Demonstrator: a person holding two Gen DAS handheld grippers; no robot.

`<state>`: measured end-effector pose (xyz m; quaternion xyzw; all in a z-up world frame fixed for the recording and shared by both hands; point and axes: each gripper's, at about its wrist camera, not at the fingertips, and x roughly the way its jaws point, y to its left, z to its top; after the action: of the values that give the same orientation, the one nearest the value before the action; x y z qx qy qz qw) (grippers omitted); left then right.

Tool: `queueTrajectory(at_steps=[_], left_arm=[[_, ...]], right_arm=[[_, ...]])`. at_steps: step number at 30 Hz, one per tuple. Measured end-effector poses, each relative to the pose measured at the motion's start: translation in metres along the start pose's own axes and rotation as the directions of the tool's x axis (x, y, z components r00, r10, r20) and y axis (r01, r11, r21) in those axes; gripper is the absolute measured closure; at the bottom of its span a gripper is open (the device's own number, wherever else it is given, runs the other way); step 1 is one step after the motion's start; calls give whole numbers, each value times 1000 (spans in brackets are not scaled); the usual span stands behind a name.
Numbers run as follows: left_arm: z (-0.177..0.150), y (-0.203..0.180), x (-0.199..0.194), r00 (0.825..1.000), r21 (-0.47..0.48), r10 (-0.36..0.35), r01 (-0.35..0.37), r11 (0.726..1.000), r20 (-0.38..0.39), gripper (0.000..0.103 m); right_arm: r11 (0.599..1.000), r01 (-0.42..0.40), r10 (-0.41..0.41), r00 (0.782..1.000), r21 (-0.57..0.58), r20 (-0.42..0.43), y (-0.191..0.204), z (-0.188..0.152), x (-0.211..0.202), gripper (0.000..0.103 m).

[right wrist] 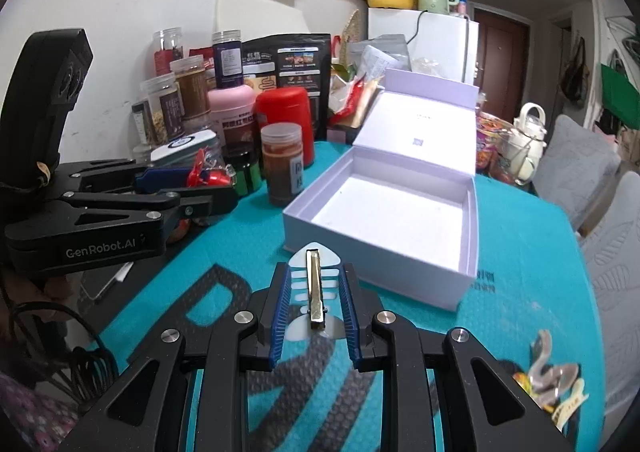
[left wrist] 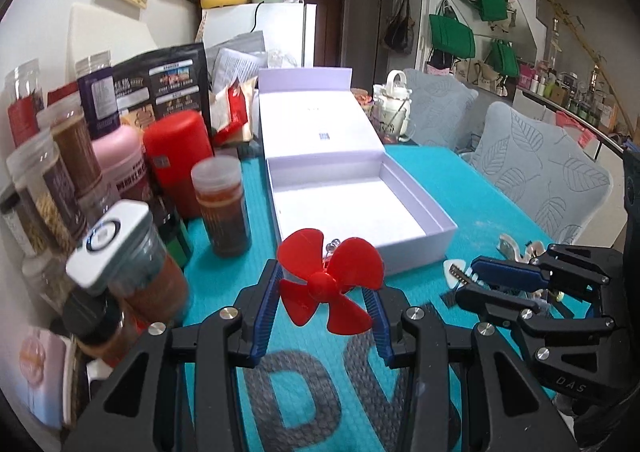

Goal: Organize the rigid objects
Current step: 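Carry the red propeller and fish-bone clip with both tools over the white box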

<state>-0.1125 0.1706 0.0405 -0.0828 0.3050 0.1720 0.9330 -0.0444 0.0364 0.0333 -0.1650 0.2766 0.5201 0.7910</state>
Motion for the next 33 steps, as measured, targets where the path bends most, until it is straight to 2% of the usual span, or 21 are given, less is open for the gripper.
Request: queueTrajectory(at_steps=[7,17,27,33], left_arm=[[23,2,15,1000,24,-16,15,1000,22,62],[58,2,46,999,65,-48,46,997,23,62],[94,3,88,999,94,-39,36,995,33,62],[109,2,115,998,96,-64,61,993,21,62]], right_arm=[[1000,15,-15,1000,-7,-5,-10,20,15,79],[997,78,-78,997,-12,16,-39,48,33,79],[992,129,-129,991,1,26,-75,77,51,79],[987,160,-160,987,5,22,-92,87,61,79]])
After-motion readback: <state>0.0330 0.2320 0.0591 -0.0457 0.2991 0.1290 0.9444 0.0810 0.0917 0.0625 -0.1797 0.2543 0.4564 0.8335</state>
